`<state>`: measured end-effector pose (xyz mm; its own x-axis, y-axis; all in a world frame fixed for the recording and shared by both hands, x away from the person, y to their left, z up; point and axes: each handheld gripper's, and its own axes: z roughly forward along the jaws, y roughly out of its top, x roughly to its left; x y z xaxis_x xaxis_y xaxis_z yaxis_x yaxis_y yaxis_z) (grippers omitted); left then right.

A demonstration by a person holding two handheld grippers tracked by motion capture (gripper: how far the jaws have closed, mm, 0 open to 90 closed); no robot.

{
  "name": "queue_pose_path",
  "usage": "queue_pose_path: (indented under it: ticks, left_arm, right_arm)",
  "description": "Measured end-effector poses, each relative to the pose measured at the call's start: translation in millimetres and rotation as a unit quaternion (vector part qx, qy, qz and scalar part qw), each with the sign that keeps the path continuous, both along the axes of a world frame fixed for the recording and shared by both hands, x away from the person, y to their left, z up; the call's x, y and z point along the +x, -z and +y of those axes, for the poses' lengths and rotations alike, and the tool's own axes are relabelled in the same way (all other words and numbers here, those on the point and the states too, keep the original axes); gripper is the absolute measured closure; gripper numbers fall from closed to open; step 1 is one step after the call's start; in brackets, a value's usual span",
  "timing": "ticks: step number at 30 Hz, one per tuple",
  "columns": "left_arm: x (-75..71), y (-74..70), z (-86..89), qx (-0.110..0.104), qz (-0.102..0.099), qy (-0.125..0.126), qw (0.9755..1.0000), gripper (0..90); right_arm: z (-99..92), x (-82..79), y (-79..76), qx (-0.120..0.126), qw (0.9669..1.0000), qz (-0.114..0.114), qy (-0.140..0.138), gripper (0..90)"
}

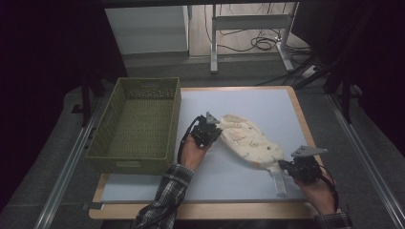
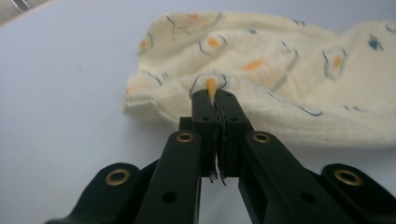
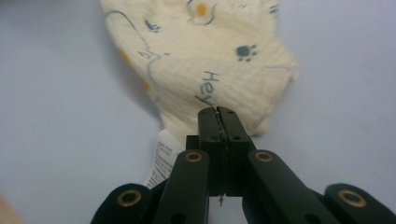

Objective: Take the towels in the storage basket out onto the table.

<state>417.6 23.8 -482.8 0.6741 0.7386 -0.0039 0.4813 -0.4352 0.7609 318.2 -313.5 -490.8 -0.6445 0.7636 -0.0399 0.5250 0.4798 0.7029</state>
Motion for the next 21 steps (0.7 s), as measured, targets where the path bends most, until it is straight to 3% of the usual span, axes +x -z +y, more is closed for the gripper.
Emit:
queue_pose_path:
  ticks: [2, 5, 10, 12, 16, 21]
  left_arm:
    - [12.3, 1.7, -4.5, 0.005, 0.000, -0.005, 1.0000, 86.2]
    - [29.8, 12.3, -10.2, -0.006, 0.017, 0.002, 0.9998, 80.4]
    - [39.5, 23.8, -13.5, -0.003, 0.012, -0.009, 0.9999, 56.9]
    - [38.3, 20.1, -9.4, -0.013, 0.003, -0.020, 0.9997, 49.1]
    - [28.8, 7.5, -1.7, -0.031, 0.001, -0.016, 0.9994, 47.6]
    - [0.9, 4.5, 7.1, -0.039, 0.008, -0.001, 0.9992, 45.1]
  right_arm:
    - [-2.5, 6.7, -0.3, 0.002, 1.0000, 0.000, 0.007, 89.4]
    - [-6.3, 16.6, 3.6, 0.004, 0.9998, 0.003, 0.019, 89.4]
    - [-12.4, 28.9, 14.0, 0.011, 0.9993, 0.015, 0.033, 89.1]
    - [-15.2, 31.1, 16.0, 0.012, 0.9990, 0.017, 0.039, 88.7]
    - [-21.6, 33.1, 17.1, 0.015, 0.9985, 0.018, 0.049, 88.1]
    - [-27.3, 31.4, 17.1, 0.023, 0.9980, 0.022, 0.054, 87.2]
